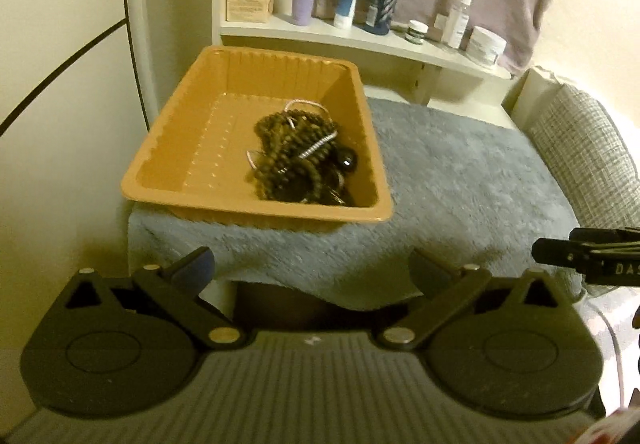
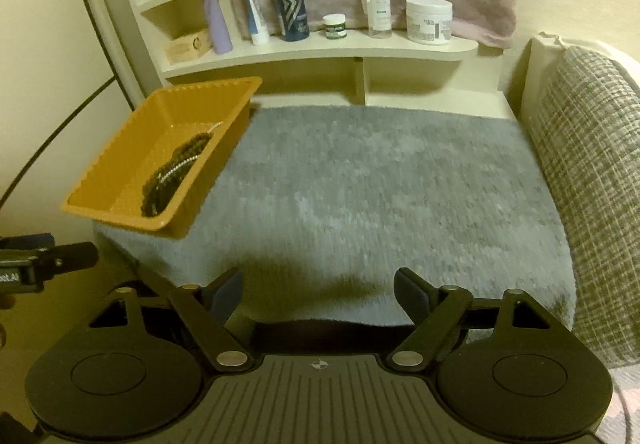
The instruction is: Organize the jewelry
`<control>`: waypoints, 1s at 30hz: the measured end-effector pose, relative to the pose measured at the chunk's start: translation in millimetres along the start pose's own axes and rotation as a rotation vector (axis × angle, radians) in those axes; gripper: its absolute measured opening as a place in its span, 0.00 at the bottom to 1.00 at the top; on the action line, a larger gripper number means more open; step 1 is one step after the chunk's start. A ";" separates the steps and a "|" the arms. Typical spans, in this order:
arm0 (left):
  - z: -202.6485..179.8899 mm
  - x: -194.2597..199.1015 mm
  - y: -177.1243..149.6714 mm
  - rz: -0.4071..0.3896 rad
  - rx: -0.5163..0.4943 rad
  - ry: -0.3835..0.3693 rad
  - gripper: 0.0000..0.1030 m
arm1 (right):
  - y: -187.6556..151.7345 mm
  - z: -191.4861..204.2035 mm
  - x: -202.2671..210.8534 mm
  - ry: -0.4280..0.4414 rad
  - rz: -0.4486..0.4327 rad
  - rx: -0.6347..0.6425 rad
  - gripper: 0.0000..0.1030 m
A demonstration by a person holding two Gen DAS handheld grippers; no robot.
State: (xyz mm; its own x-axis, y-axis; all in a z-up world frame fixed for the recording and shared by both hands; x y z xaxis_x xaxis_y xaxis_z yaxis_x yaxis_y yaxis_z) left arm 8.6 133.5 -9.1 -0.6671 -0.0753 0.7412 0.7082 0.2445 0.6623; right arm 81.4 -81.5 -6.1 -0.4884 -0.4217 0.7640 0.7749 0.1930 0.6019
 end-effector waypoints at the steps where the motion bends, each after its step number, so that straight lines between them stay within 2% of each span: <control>1: -5.0 1.2 -2.1 0.002 -0.006 0.008 0.99 | -1.5 -0.7 1.8 -0.001 -0.003 -0.004 0.79; 9: -30.6 6.4 -4.8 -0.018 -0.051 0.035 0.99 | -15.1 -9.5 17.0 -0.002 -0.027 -0.047 0.79; 18: -53.7 10.3 -7.6 -0.024 -0.116 0.023 0.99 | -24.4 -13.6 28.0 -0.008 -0.053 -0.081 0.79; 30: -57.0 10.1 -17.9 -0.017 -0.125 0.018 0.99 | -27.2 -5.1 27.9 0.002 -0.054 -0.054 0.79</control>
State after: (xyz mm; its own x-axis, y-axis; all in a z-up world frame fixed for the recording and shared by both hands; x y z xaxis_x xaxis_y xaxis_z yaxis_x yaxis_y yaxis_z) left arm 2.3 73.2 -7.3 -0.6754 -0.0961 0.7311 0.7212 0.1208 0.6821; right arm 48.8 -103.0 -2.3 -0.5295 -0.4318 0.7302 0.7680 0.1216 0.6288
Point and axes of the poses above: each gripper's, at about its wrist camera, not at the fingertips, and x roughly against the way its jaws point, z to its left, y to its top, the point moved 4 cm from there along -x, roughly the way its jaws point, and after that the axes turned 3 degrees about -z, right-handed, at the moved point
